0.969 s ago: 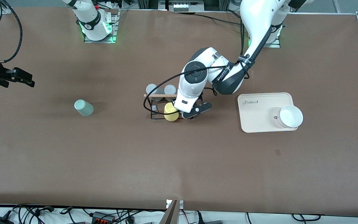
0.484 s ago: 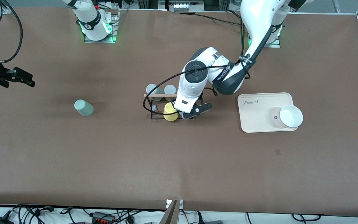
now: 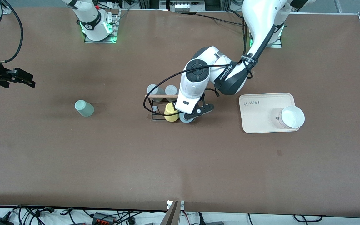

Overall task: Hang scattered cups on rack with three cups
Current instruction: 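Hang the light blue cup on a rack peg beside the yellow cup, then release the cup and withdraw the left gripper while the right gripper reaches out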

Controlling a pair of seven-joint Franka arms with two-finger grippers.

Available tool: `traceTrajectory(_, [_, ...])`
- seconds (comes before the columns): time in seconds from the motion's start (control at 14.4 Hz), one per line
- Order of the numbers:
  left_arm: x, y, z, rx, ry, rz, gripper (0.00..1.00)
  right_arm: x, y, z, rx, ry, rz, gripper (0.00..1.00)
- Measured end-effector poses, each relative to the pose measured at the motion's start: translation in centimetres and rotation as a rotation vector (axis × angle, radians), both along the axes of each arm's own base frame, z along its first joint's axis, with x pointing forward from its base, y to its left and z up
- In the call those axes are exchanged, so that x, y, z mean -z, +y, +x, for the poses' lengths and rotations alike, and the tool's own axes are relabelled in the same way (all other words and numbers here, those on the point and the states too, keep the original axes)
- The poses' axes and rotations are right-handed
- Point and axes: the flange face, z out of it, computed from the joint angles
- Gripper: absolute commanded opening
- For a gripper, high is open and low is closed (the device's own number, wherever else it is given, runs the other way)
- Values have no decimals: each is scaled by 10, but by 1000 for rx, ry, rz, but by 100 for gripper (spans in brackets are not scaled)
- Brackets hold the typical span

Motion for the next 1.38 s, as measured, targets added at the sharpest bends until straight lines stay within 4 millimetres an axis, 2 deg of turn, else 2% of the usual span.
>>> traceTrajectory(0.28, [-15, 2, 0, 1, -5, 3, 76, 0, 4, 0, -7, 1, 0, 100])
traceTrajectory(0.9, [-6, 13, -5, 55, 55, 60, 78, 1, 4, 0, -7, 4, 0, 100])
traceTrajectory(0.97, [-10, 23, 1, 61, 58, 64, 81, 3, 4, 1, -7, 6, 0, 100])
traceTrajectory(1.11, [-29, 58, 22, 60, 58, 68, 84, 5, 4, 2, -7, 11, 0, 100])
traceTrajectory(1.38, [-102, 159, 62, 36, 21, 60, 93, 6, 4, 2, -8, 13, 0, 100])
